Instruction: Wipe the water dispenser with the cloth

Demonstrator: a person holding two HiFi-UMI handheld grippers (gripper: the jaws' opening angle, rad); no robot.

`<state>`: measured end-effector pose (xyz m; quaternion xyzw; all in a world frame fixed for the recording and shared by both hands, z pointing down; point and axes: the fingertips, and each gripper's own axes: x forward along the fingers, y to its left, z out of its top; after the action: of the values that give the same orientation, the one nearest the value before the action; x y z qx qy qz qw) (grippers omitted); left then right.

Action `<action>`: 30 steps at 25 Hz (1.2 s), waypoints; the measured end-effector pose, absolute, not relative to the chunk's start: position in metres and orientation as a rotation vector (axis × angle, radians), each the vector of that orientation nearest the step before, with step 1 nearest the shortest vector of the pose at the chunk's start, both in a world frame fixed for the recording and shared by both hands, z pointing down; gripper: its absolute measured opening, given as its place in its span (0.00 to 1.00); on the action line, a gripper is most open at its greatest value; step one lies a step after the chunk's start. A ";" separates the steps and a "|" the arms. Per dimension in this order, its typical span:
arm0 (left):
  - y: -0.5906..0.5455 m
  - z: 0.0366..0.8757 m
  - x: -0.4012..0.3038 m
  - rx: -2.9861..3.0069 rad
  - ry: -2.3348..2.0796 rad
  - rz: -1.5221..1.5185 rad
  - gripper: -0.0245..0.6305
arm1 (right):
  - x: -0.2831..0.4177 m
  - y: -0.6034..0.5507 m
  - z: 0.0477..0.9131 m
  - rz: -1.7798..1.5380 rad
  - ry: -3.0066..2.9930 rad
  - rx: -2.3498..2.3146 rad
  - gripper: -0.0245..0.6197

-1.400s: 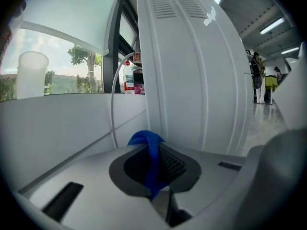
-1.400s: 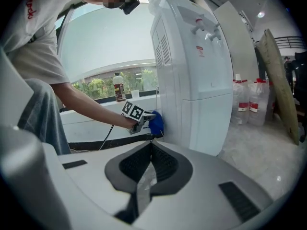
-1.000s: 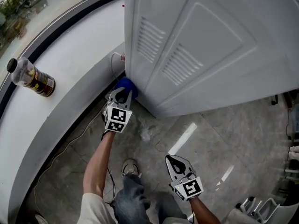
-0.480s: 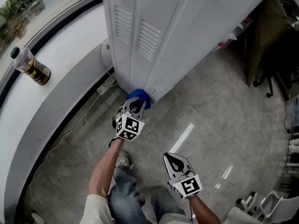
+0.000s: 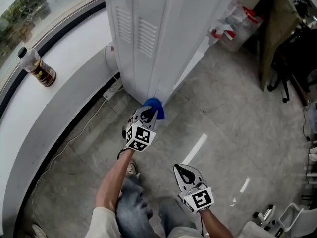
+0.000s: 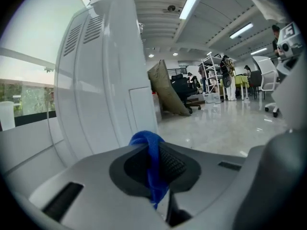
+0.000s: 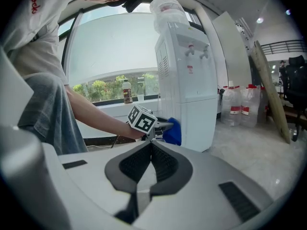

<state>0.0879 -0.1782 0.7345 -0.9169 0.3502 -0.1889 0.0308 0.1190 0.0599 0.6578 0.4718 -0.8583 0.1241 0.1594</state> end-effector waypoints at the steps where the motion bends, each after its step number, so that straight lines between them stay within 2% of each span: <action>1: -0.183 0.736 0.077 -2.827 1.118 -0.585 0.09 | 0.117 0.060 0.659 0.360 -2.454 1.347 0.06; 8: -0.244 0.758 -0.020 -2.782 1.418 -0.642 0.09 | 0.102 0.045 0.670 0.413 -2.430 1.322 0.06; 13: -0.296 0.775 -0.066 -2.760 1.517 -0.648 0.09 | 0.088 0.009 0.679 0.417 -2.400 1.303 0.06; 21: -0.347 0.808 -0.074 -2.780 1.462 -0.690 0.09 | 0.072 -0.039 0.694 0.446 -2.364 1.299 0.06; 30: -0.341 0.819 -0.052 -2.799 1.358 -0.699 0.09 | 0.057 -0.040 0.699 0.464 -2.386 1.249 0.06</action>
<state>-0.0523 -0.3410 0.8185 -0.8775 0.4258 -0.2193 -0.0235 0.0571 -0.0401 0.6990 0.4476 -0.8548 0.1663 0.2032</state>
